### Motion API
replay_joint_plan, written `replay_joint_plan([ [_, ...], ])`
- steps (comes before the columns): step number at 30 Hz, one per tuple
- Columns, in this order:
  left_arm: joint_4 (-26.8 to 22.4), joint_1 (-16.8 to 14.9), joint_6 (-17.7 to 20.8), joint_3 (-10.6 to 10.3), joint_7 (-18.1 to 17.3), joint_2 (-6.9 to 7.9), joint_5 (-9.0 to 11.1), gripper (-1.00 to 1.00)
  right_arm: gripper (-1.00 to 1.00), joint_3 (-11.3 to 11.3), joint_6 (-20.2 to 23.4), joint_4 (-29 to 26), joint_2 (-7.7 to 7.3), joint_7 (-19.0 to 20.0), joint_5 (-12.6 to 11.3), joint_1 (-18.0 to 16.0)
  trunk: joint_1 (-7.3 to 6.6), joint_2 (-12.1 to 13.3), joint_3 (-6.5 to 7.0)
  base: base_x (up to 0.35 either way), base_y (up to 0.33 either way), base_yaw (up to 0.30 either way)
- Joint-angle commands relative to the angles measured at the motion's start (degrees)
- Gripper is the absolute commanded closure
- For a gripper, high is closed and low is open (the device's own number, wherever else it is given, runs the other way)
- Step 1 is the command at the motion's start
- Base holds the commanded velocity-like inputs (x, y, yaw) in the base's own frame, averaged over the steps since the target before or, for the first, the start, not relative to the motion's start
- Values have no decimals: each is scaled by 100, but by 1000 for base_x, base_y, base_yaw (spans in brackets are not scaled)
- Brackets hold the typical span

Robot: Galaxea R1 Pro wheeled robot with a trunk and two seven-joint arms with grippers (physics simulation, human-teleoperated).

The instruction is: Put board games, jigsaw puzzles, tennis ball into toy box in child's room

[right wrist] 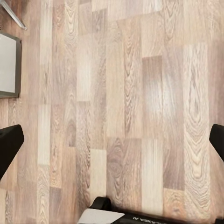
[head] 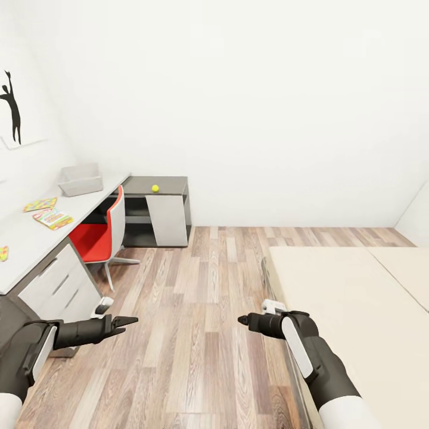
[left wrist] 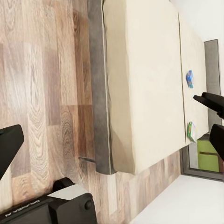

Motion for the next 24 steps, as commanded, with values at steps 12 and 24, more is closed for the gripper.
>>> replay_joint_plan([
  [12,-1,-5,52,8,-16,0,6,-100,-100,-2,-88,-5,0,13,22,-4,2,-12,-12,-59,0,0],
  [24,-1,-4,52,2,-11,0,5,-100,-100,6,-304,3,-2,13,16,-4,2,-12,-12,-1,0,0],
])
